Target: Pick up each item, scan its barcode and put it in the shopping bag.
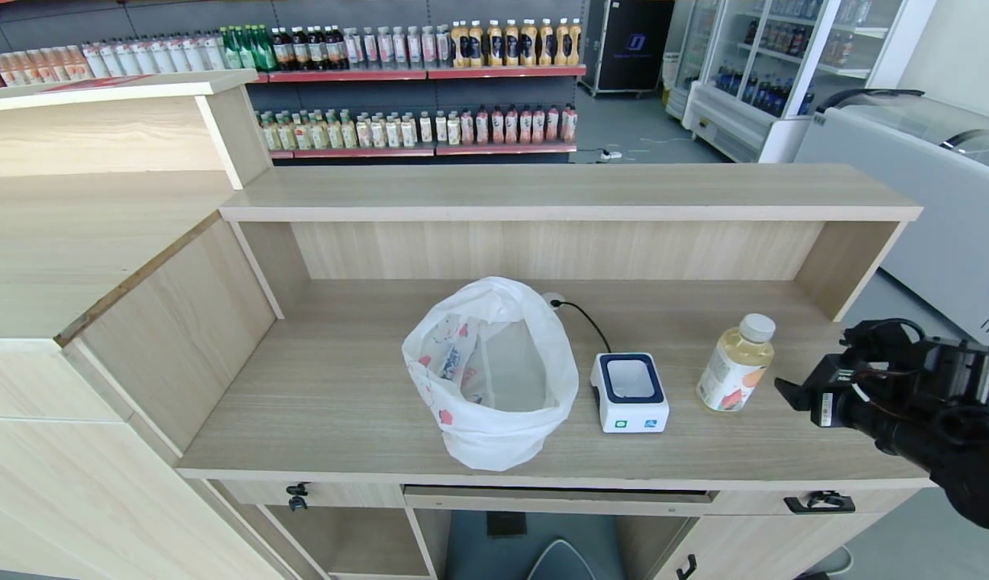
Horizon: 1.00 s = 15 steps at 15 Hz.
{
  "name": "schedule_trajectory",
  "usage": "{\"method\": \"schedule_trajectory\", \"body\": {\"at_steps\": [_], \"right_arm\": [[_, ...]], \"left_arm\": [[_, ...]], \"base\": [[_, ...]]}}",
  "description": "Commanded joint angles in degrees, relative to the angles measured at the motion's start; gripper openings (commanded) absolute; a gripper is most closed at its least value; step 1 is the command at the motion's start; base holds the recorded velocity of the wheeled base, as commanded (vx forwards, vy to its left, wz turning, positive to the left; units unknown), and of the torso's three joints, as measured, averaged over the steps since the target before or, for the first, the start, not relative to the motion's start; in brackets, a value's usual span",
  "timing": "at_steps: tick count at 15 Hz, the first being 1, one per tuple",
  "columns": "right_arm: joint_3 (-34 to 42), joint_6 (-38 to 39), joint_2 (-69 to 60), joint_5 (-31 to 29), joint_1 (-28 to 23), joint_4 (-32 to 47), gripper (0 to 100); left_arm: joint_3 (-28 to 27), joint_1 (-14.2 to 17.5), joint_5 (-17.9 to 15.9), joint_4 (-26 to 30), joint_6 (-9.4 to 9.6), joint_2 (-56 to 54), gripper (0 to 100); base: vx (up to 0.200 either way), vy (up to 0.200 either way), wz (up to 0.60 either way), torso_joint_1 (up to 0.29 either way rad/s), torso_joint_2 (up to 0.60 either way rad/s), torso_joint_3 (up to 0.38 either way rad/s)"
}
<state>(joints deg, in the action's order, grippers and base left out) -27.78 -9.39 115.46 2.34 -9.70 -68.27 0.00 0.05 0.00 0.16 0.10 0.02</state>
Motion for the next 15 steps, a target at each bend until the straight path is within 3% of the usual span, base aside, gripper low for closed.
{"method": "schedule_trajectory", "body": {"at_steps": [1,9,15], "right_arm": [[-2.3,0.4,5.1,0.1,2.2,-1.4,100],[-10.4,2.1,11.5,0.0,9.3,-4.5,100],[-11.5,2.0,15.1,-0.1,11.7,-7.1,100]], "left_arm": [[0.0,0.0,0.0,0.0,-0.01,0.0,100],[0.0,0.0,0.0,0.0,-0.01,0.0,100],[0.0,0.0,0.0,0.0,-0.01,0.0,100]], "base": [[0.0,0.0,0.0,0.0,0.0,0.0],[0.0,0.0,0.0,0.0,0.0,0.0],[0.0,0.0,0.0,0.0,0.0,0.0]]}}
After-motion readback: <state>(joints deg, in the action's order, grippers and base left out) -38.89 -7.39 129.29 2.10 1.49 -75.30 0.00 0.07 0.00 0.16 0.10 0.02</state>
